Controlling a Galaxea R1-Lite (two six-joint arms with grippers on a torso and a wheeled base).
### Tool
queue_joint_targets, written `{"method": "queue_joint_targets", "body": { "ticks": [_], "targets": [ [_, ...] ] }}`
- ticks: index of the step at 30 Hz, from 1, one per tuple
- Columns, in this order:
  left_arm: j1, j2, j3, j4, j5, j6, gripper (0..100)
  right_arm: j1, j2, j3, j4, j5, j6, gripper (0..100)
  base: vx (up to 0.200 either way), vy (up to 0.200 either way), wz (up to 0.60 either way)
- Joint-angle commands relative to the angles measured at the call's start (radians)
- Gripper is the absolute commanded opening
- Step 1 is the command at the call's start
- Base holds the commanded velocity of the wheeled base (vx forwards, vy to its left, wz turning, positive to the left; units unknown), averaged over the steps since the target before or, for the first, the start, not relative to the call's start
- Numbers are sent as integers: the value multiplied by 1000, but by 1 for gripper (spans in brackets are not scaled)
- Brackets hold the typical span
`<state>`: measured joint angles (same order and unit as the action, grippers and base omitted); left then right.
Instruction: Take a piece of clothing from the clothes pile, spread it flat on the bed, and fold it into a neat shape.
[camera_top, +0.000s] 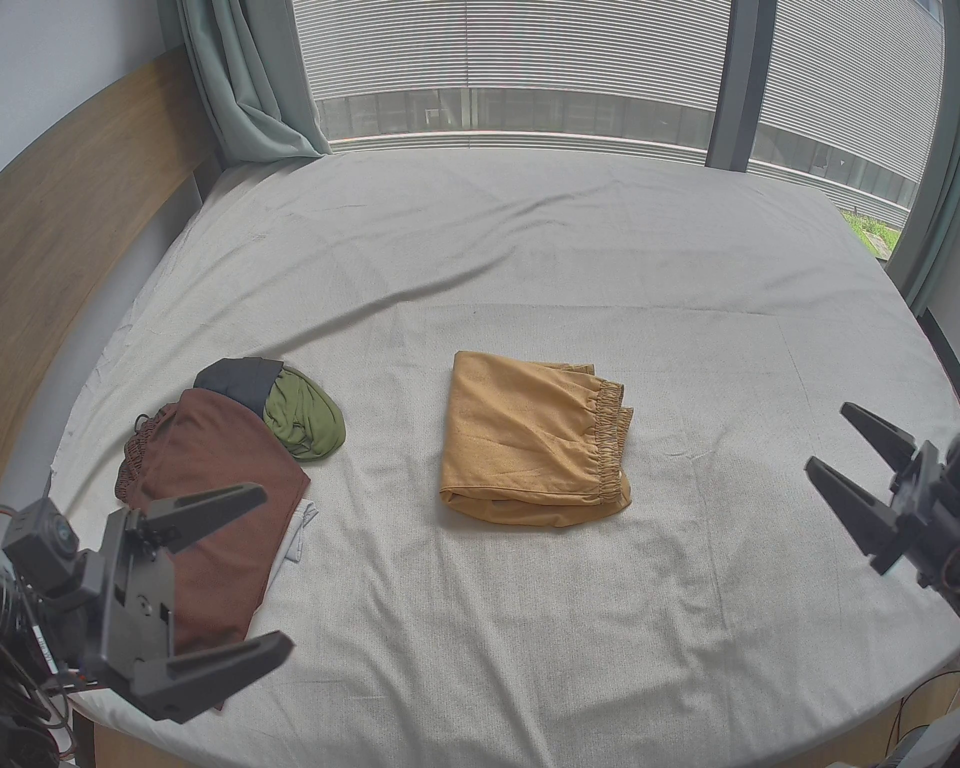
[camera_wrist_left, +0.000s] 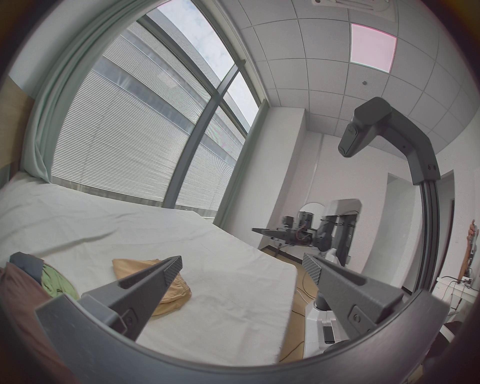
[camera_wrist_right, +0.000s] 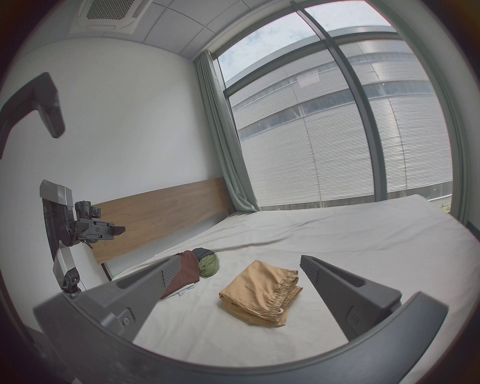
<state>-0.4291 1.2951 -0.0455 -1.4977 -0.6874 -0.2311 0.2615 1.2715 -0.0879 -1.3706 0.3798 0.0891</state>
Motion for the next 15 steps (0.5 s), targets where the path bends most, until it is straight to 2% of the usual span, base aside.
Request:
{"method": "queue_joint_targets", "body": {
  "ticks": [1,7,9,10,13,15],
  "targets": [
    [26,-339,46,188,129,1,100,-117,-416,85,211,-7,-19,100,0,0,0],
    [98,-606,46,534,138,-1,100,-148,-778,82,601,2,-14,100,0,0,0],
    [104,-671,44,611,138,-2,100,-145,-867,79,708,2,-11,100,0,0,0],
    [104,-740,44,680,138,-4,100,-148,-955,77,817,1,-9,100,0,0,0],
    [116,-858,46,807,140,-2,100,-157,-1124,74,1013,-5,-8,100,0,0,0],
    [127,-928,44,884,140,-1,100,-171,-1196,77,1099,-9,-11,100,0,0,0]
  ]
}}
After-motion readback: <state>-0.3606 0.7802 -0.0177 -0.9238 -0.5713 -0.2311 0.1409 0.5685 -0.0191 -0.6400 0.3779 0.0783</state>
